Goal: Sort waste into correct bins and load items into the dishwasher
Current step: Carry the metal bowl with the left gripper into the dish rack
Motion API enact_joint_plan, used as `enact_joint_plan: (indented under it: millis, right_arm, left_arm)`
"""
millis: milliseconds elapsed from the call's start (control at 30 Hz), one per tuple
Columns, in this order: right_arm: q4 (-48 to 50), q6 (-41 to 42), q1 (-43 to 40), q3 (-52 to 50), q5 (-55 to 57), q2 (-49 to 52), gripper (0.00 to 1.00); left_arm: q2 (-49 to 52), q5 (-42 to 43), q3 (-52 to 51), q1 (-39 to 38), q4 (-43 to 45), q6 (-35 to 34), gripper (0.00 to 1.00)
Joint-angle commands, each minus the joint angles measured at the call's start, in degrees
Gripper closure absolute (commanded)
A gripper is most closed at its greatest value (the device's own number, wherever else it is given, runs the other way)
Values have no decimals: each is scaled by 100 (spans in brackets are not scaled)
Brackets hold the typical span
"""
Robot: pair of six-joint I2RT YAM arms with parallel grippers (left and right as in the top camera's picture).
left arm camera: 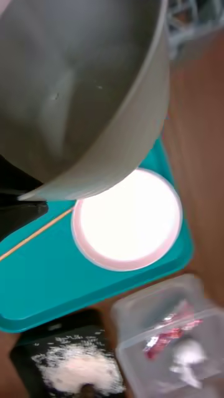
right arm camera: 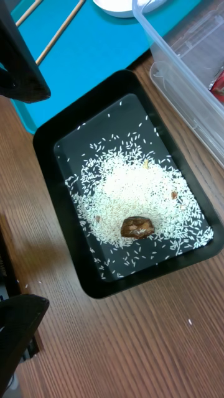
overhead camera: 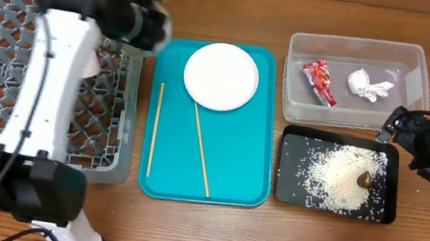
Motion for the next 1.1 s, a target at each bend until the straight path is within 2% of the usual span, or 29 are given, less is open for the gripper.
enact_joint_plan:
  millis: [0,167,433,700,733,767,867,933,967,1067]
  right_arm:
    - [31,22,-17,151,0,-92,0]
    - [35,7,-17,151,0,-92,0]
    - [35,-17,-17,151,4,-92,0]
    - [37,-20,-17,151,66,-92,0]
    - [42,-20,-17,151,63,-92,0]
    - [52,-20,-17,151,66,-92,0]
    - [52,-20,-17,151,66,-92,0]
    - [50,-20,-17,151,63,-92,0]
    - [50,-20,-17,151,63,-92,0]
    - [50,-20,-17,151,63,-92,0]
  left_arm:
    - [149,1665,52,1036,433,533,96]
    - [546,2911,52,1915,1255,728,96]
    - [1646,4214,52,2151,2295,710,96]
    - [2302,4225,52,2422,2625,503,94]
    - [2315,4223,52,2452,2605,503,92]
    - [2339,4127,46,2544,2500,505,80]
    - [2389,4030,46,2734,2201,507,69]
    - [2389,4011,46,2844,1996,509,68]
    - [2387,4015,46,2962,1814,507,49]
    - [2387,4030,48,3145,1456,533,44]
